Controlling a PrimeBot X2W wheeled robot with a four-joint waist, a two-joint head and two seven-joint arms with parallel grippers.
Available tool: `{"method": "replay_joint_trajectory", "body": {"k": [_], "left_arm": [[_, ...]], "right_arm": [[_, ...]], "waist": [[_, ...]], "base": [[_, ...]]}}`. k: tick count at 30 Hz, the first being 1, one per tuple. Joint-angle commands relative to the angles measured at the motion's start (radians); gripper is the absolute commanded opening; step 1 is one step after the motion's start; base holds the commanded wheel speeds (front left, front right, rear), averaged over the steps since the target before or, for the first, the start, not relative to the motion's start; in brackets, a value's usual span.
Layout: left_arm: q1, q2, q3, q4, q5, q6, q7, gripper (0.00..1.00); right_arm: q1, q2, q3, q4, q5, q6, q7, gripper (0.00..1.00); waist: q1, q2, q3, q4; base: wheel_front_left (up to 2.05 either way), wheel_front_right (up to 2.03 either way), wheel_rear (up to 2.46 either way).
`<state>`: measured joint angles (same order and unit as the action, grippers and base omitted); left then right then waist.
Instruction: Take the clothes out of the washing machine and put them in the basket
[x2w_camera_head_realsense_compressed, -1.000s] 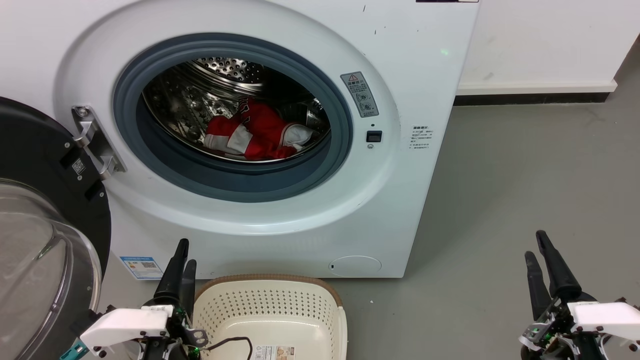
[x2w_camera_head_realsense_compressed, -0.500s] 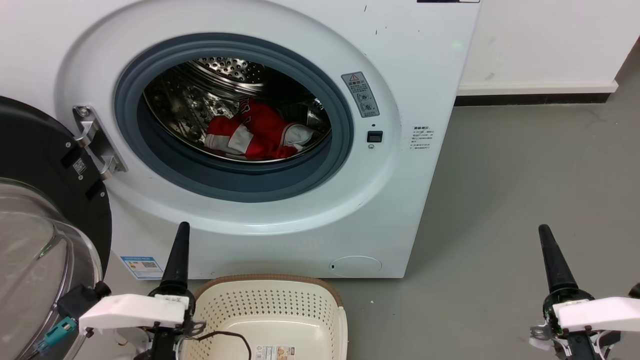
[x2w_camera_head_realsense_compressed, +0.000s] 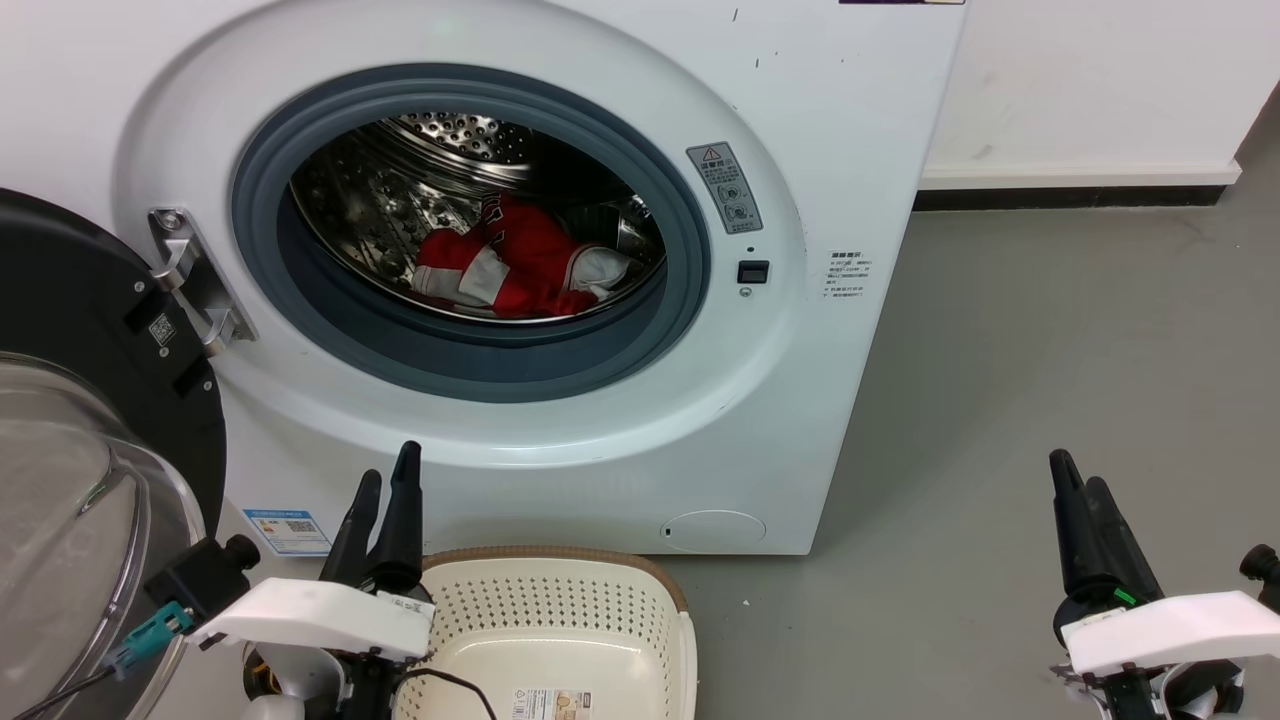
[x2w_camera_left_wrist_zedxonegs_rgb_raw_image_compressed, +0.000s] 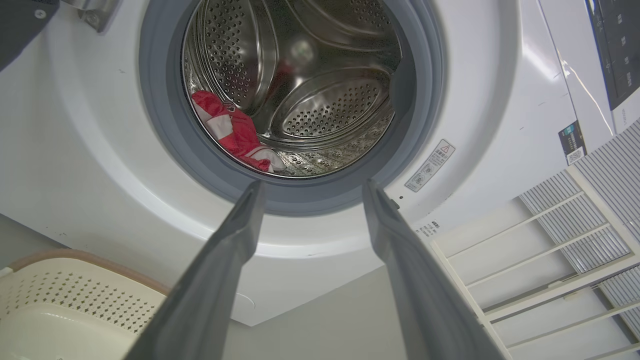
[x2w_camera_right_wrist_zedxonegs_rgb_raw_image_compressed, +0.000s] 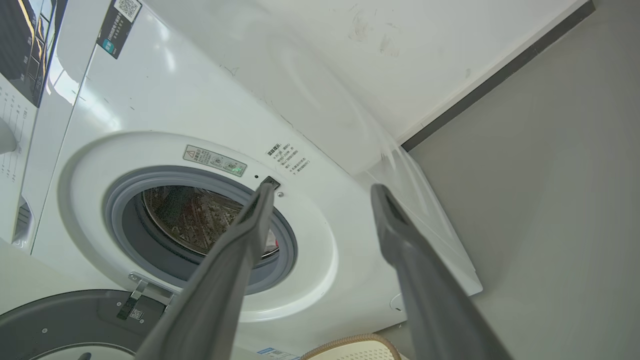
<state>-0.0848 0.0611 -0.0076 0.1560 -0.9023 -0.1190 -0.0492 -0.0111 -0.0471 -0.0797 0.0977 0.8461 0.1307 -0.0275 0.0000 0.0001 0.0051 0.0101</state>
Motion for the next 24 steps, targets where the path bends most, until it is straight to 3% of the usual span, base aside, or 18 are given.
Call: {"method": "replay_joint_trajectory", "body": {"k": [1, 24], "left_arm": [[-0.026, 0.012, -0.009, -0.018, 0.039, 0.003, -0.010, 1.00], [-0.037, 0.061, -0.094, -0.030, 0.356, 0.067, -0.082, 1.00]], "right_arm": [[-0.004, -0.005, 0.000, -0.023, -0.037, 0.000, -0.009, 1.00], [0.036, -0.005, -0.011, -0.099, -0.347, 0.000, -0.013, 1.00]], "waist": [[0.0000, -0.0001, 0.000, 0.000], [0.0000, -0.0001, 0.003, 0.004]], "base": [[0.00, 0.00, 0.00], [0.00, 0.00, 0.00]]}}
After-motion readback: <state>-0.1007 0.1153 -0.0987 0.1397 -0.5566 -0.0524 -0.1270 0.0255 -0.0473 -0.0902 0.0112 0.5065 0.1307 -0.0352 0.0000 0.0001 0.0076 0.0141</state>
